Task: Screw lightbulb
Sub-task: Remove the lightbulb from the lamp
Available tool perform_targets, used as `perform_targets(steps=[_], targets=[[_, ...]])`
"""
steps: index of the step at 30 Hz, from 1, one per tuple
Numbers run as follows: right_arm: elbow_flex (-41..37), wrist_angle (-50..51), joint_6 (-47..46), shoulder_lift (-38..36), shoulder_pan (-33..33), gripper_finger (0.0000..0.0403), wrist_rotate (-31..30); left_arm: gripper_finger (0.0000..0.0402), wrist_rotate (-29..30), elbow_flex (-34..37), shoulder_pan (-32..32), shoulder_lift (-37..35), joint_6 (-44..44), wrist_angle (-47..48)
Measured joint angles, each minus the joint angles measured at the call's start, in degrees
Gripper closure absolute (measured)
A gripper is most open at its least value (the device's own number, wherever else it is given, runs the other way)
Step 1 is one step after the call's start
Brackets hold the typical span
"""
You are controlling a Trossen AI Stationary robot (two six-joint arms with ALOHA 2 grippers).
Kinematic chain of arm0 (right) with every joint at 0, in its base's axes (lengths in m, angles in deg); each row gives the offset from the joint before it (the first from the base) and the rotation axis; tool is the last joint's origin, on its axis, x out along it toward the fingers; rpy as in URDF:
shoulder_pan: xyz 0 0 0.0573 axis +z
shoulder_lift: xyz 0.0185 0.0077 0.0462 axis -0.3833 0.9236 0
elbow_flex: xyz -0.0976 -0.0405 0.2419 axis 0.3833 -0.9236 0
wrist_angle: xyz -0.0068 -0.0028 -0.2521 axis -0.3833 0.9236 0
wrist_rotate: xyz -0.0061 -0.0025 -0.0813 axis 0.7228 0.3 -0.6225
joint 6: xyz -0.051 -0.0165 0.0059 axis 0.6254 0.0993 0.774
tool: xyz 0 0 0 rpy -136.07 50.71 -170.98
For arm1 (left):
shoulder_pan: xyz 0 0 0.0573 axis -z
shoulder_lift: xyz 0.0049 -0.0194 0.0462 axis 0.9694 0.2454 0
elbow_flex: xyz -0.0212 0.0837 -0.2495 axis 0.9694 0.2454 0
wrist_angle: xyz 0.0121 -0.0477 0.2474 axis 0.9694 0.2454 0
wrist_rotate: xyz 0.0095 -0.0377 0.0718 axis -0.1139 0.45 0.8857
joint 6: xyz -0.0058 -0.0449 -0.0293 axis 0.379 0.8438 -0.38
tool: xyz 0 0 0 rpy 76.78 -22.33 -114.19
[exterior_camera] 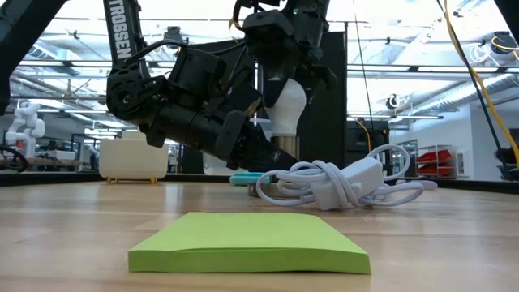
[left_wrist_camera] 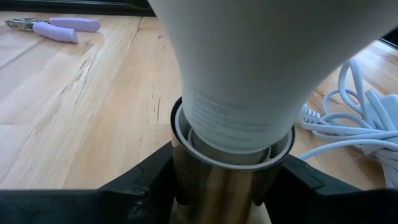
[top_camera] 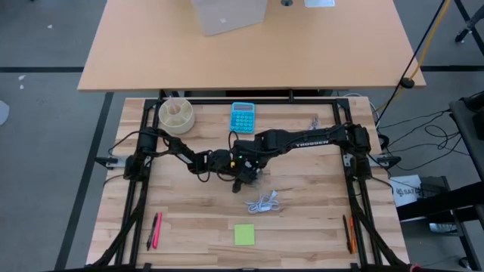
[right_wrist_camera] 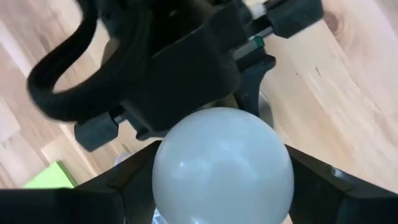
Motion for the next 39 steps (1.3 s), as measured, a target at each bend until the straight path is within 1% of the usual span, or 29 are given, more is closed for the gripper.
perform_targets(steps=[5,9,11,16,23,27,29,31,39], targets=[[0.0,0.21,8.69,0.0,-0.58,0.0138,0.76,0.0205,0.16,0.0,0.0,0.0,-0.02,0.0],[0.0,0.44,19.16,0.0,-1.43,0.0123,1.57,0.0205,0.28,0.0,-0.02,0.0,-0.02,-0.02],[0.0,0.47,24.26,0.0,-1.84,0.0123,1.95,0.0205,-0.14,0.0,-0.04,0.0,-0.08,-0.02],[0.0,0.43,39.36,0.0,-2.55,0.0131,2.36,0.0204,-0.16,0.0,-0.13,0.0,-0.39,0.0],[-0.14,-0.08,63.54,0.02,-2.66,0.0125,2.91,0.0204,-0.34,0.04,-0.13,0.0,-0.29,0.02],[-0.17,-0.87,72.49,0.04,-2.21,0.0122,2.2,0.0204,-0.89,0.09,-0.11,0.0,-0.09,0.05],[-0.22,-1.45,72.51,0.04,-2.18,0.0117,1.89,0.0204,-1.25,0.11,-0.11,0.0,0.16,0.01],[-0.22,-2.6,69.51,0.04,-1.88,0.0107,0.77,0.0204,-1.54,0.14,-0.1,0.0,0.15,-0.03],[-0.09,-4.15,52.46,0.04,-1.04,0.0052,0.35,0.0205,-1.82,0.01,0.06,0.0,-0.17,0.05]])
